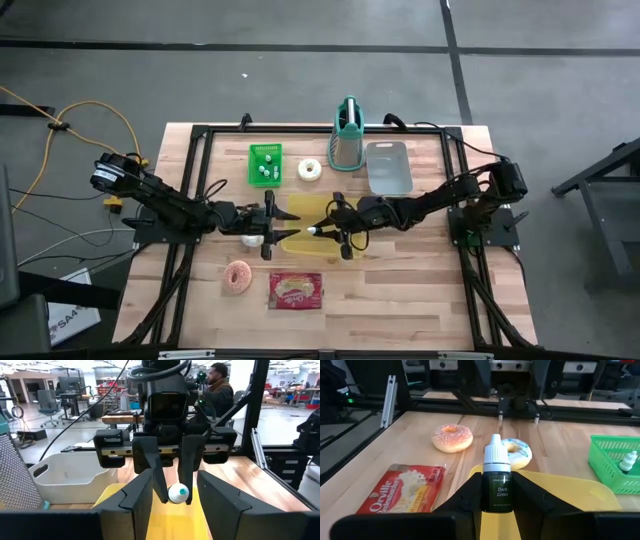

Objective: Pick & Place Food Item
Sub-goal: Put the green food coloring bottle into the green bin

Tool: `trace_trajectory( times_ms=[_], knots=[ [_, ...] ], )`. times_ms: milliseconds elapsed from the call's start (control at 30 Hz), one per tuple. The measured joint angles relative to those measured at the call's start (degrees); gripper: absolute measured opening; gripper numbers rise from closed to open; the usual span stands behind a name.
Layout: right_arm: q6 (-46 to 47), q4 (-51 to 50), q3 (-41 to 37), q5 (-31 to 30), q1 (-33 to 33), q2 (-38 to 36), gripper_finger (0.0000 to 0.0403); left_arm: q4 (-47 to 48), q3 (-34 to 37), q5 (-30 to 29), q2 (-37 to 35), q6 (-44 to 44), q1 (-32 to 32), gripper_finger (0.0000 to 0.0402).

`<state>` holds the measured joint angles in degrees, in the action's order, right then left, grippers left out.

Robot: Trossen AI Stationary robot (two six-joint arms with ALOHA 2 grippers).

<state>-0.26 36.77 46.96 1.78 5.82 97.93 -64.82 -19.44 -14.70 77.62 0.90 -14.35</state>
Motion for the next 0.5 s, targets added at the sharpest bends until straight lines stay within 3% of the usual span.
trace_trajectory(
  times_ms=[500],
  knots=[
    [-2.9, 6.8, 0.0, -1.9, 0.0, 0.0, 0.0077, -1.7, 0.0, -0.2, 0.0, 0.8, 0.5, 0.0150]
  ],
)
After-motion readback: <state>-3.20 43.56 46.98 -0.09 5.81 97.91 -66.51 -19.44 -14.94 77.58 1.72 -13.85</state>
